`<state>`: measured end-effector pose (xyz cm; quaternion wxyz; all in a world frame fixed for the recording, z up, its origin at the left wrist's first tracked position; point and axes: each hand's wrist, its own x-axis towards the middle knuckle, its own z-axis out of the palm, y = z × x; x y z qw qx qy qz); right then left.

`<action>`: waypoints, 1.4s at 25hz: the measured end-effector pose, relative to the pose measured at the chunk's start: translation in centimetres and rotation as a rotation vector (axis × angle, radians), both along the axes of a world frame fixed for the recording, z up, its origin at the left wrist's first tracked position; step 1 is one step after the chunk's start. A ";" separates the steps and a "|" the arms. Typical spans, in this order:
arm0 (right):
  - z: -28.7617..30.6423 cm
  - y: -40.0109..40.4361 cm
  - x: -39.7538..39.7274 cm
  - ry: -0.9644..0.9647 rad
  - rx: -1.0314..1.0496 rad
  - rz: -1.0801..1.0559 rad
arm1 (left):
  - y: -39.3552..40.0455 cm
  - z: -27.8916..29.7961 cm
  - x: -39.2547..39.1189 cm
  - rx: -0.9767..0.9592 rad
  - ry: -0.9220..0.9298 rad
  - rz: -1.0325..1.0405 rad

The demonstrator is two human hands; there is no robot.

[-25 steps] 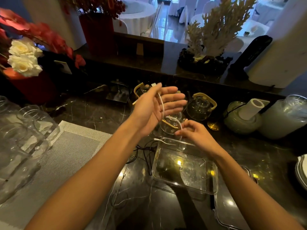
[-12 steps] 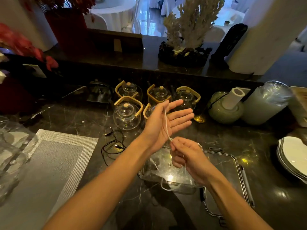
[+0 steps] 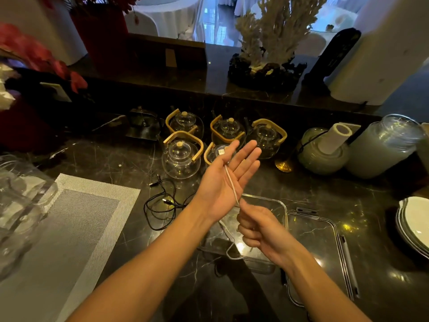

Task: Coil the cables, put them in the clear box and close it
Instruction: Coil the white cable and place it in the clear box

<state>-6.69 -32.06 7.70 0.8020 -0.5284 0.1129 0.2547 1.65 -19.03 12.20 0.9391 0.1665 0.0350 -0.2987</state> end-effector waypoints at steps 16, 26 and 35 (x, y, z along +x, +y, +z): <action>3.6 -3.3 7.8 0.031 -0.517 0.203 | 1.4 -1.9 -3.0 0.798 -0.315 -0.440; 4.6 1.6 2.7 -0.281 -0.627 0.138 | 0.9 -3.7 -0.8 0.519 0.064 -0.043; -1.6 -1.7 0.5 -0.054 -0.530 0.158 | 2.1 -0.8 -0.7 0.592 -0.033 -0.110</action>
